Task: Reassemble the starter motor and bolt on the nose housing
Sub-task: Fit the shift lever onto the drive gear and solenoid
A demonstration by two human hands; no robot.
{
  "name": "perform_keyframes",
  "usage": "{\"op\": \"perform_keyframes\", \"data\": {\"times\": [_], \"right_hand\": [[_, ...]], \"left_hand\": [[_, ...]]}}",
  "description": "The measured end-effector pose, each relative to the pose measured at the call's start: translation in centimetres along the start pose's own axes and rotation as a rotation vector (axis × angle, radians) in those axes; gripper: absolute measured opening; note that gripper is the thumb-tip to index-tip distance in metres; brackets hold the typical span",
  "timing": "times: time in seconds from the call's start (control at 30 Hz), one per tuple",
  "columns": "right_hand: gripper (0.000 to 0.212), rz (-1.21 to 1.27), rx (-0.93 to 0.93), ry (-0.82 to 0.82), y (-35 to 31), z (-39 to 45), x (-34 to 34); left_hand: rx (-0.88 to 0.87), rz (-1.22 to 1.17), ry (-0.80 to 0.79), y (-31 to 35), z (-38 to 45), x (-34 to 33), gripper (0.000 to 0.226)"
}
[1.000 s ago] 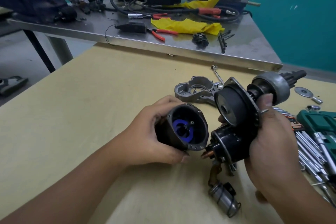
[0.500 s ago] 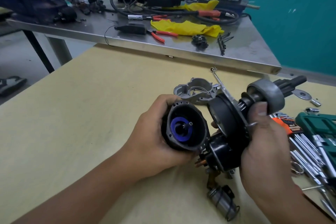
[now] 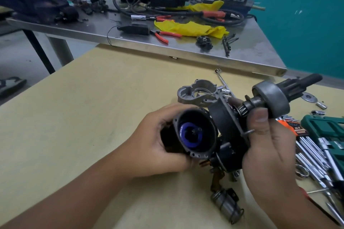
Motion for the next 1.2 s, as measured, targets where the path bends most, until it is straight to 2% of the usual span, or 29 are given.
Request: {"op": "perform_keyframes", "data": {"times": [0.23, 0.4, 0.57, 0.77, 0.87, 1.0, 1.1, 1.13, 1.2], "right_hand": [[0.04, -0.396, 0.302, -0.102, -2.0, 0.2, -0.5], [0.057, -0.583, 0.344, -0.158, -2.5, -0.6, -1.5], [0.056, -0.608, 0.279, -0.197, -2.4, -0.8, -1.9], [0.043, -0.677, 0.335, -0.286, -3.5, 0.4, -2.3], [0.043, -0.713, 0.316, -0.375, -4.6, 1.9, -3.1], [0.041, -0.746, 0.237, -0.531, -5.2, 4.4, -4.7], [0.037, -0.619, 0.181, -0.582, -4.6, 5.3, -5.0], [0.043, -0.534, 0.163, -0.596, -4.4, 5.2, -4.8], [0.072, -0.399, 0.122, -0.62, -3.8, 4.7, -4.4]], "left_hand": [[0.058, -0.182, -0.067, -0.4, 0.0, -1.0, 0.074], [0.065, -0.257, -0.026, -0.5, 0.0, -0.6, 0.07], [0.054, -0.275, -0.018, -0.7, 0.0, -0.2, 0.069], [0.063, -0.37, -0.022, -0.9, 0.2, 0.5, 0.064], [0.045, -0.453, -0.013, -1.2, 0.3, 1.1, 0.056], [0.039, -0.528, 0.062, -2.0, 0.3, 2.0, 0.058], [0.03, -0.565, 0.108, -2.6, 0.0, 2.4, 0.063], [0.019, -0.57, 0.106, -2.7, 0.0, 2.5, 0.067], [-0.001, -0.584, 0.096, -2.8, -0.1, 2.5, 0.071]]}}
Point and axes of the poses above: each hand's wrist, its own z-axis towards the middle knuckle, its own x-axis out of the back of the hand, y = z × x, the point moved 4 cm from there along z, towards the middle knuckle, and after that the axes turned 9 degrees about -y, right-handed, at the moved point
